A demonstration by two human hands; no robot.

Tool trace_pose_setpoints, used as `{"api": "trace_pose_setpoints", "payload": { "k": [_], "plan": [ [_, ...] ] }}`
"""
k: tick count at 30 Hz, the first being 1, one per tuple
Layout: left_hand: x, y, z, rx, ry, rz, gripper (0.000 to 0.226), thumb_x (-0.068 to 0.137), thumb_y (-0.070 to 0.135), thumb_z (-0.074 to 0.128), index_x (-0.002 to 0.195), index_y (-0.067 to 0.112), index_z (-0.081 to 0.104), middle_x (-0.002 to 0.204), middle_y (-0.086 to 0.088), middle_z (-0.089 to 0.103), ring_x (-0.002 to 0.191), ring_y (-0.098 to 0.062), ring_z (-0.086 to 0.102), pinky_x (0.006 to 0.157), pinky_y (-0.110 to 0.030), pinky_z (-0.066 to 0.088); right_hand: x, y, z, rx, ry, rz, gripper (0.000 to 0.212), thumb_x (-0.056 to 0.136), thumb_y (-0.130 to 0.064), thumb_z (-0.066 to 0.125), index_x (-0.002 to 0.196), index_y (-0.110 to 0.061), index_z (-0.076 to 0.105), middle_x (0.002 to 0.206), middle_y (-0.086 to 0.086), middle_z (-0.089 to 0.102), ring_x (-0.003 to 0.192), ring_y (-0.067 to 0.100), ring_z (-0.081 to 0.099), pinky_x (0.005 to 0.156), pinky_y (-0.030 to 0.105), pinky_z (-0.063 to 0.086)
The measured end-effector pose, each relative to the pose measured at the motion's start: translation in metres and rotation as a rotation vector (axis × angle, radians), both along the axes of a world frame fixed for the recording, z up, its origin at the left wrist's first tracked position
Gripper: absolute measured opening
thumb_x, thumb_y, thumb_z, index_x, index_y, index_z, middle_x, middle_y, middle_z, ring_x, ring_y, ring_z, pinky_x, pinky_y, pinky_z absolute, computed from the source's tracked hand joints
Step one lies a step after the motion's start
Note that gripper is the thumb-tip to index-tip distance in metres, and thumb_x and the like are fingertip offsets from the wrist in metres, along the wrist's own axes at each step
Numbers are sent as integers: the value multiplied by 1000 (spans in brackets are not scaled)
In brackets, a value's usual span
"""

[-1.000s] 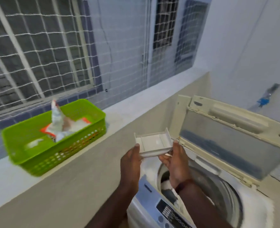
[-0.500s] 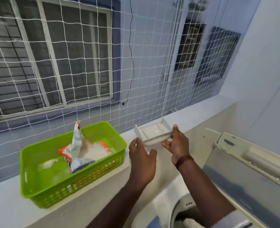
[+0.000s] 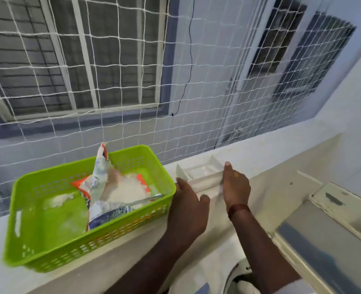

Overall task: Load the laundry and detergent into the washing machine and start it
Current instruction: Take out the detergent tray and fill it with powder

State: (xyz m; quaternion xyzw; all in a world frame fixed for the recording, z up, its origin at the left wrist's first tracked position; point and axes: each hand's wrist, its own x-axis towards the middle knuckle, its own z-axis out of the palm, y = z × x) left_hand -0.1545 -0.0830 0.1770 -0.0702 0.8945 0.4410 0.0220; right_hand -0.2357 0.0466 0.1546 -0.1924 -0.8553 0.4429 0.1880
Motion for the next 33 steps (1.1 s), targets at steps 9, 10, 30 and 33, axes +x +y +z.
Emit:
{"api": "trace_pose_setpoints", "payload": {
  "k": [9, 10, 30, 33],
  "plan": [
    [9, 1, 5, 34, 24, -33, 84, 95, 37, 44, 149, 2, -9, 158, -17, -6, 146, -26, 2, 116, -30, 10, 9, -2, 8, -88, 48, -5, 59, 101, -48, 33, 78, -7, 68, 74, 3, 62, 79, 24, 54, 74, 29, 33],
    [14, 1, 7, 37, 49, -33, 85, 95, 37, 45, 149, 2, -10, 158, -16, -8, 146, -25, 0, 116, -29, 9, 12, -1, 10, -88, 92, -1, 55, 100, -48, 35, 80, -9, 68, 73, 0, 61, 80, 24, 55, 72, 30, 34],
    [125, -141, 87, -480, 553, 128, 65, 75, 58, 49, 128, 21, 54, 129, 1, 55, 117, -24, 49, 94, -43, 47, 99, -106, 126, 394, 400, 903, 35, 84, -38, 69, 116, -24, 66, 108, -11, 65, 102, 7, 58, 94, 24, 44],
    [129, -169, 88, -575, 428, 158, 65, 69, 61, 56, 122, 24, 60, 123, 1, 61, 111, -25, 54, 90, -40, 48, 81, -130, 130, 606, 191, 1065, 36, 83, -36, 72, 116, -23, 68, 110, -6, 69, 98, 10, 61, 91, 31, 47]
  ]
}}
